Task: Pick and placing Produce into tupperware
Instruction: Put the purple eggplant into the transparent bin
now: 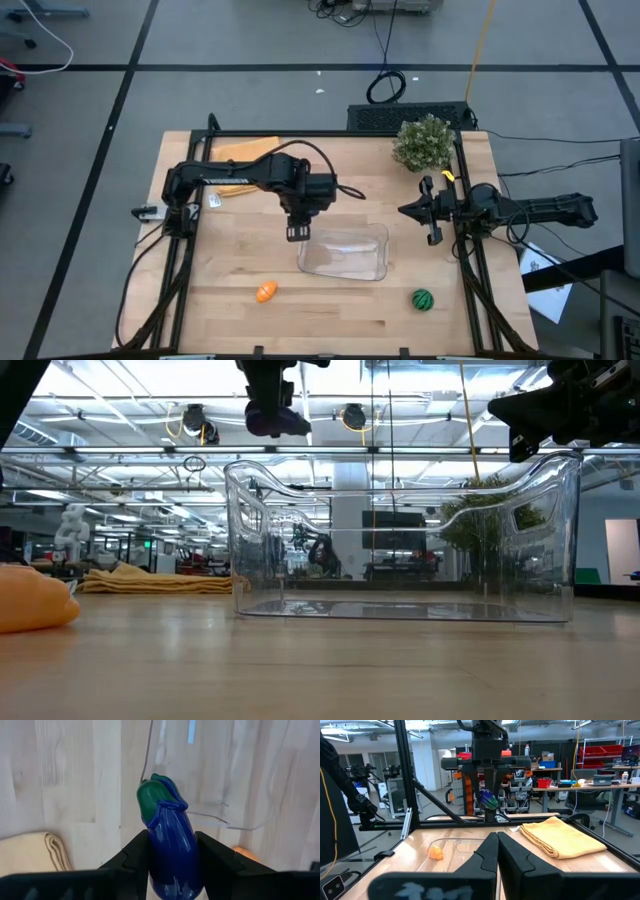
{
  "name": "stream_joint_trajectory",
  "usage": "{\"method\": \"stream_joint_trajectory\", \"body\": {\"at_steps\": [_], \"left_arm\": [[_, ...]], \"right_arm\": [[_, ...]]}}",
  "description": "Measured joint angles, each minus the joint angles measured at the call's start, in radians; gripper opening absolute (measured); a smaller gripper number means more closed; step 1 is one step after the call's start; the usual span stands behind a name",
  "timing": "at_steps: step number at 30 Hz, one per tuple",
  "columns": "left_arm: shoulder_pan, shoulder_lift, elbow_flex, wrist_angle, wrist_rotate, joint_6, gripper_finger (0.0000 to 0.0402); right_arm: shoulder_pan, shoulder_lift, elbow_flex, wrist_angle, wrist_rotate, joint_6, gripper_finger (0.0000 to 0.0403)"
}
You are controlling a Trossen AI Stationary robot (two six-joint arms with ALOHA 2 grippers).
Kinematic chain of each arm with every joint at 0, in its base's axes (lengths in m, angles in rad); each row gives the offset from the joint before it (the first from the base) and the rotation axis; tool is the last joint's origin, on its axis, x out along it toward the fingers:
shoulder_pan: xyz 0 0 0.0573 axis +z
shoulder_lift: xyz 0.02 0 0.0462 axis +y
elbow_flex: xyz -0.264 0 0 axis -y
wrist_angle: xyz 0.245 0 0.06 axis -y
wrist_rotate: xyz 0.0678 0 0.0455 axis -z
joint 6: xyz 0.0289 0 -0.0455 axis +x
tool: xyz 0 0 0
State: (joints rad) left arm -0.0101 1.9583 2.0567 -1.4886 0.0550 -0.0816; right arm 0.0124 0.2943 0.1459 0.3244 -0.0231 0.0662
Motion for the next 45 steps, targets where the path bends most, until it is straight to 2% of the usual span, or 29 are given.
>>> {"method": "stream_joint_trajectory", "body": {"at_steps": [12, 19, 35, 45], "left_arm": [[0.000, 0.004, 0.000, 0.036, 0.032, 0.011, 0.0131], [0.000, 0.004, 0.000, 0.157, 0.041, 0.048, 0.0131], [-0.014, 0.077, -0.002, 0.211, 0.043, 0.115, 0.0131], [-0.013, 0.078, -0.002, 0.207, 0.054, 0.114, 0.0131]], "right_arm": [[0.000, 0.000, 0.000, 0.000, 0.000, 0.000, 0.0000], [0.000, 0.000, 0.000, 0.008, 0.000, 0.000, 0.0000], [0.000, 0.001, 0.000, 0.007, 0.000, 0.000, 0.0000], [0.000, 0.002, 0.000, 0.007, 0.000, -0.002, 0.0000]]}}
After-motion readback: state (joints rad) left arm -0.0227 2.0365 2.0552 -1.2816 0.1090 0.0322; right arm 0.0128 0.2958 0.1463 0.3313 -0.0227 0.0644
